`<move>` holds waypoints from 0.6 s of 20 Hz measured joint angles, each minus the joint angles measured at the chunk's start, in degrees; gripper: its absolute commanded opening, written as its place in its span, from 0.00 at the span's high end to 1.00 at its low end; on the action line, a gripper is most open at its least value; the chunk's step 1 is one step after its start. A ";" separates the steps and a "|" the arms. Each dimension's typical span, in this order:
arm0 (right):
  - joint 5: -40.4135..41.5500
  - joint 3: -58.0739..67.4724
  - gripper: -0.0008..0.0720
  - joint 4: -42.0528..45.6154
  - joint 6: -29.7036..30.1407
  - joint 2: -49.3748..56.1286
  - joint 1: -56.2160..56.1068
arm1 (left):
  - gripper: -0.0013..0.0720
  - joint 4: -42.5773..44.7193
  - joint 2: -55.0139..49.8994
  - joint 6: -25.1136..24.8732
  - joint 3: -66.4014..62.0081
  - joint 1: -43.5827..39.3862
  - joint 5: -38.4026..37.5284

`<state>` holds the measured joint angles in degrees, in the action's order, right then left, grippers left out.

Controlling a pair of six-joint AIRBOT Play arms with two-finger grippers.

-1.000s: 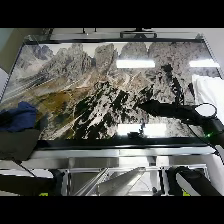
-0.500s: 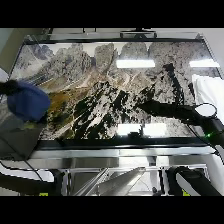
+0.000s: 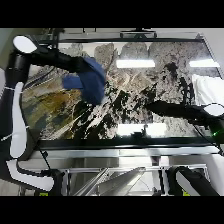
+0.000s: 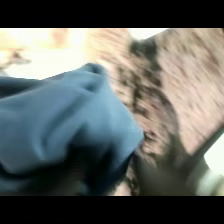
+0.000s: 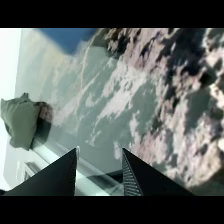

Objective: Fold the shirts.

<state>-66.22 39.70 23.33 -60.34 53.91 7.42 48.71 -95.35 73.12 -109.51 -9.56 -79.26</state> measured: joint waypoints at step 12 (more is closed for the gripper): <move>9.64 1.09 0.23 0.63 4.09 11.87 -1.64 | 0.01 11.23 -4.55 1.55 17.70 4.22 5.79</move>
<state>-56.58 40.80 23.97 -56.25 65.78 5.78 59.94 -99.90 74.67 -91.81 -5.34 -73.47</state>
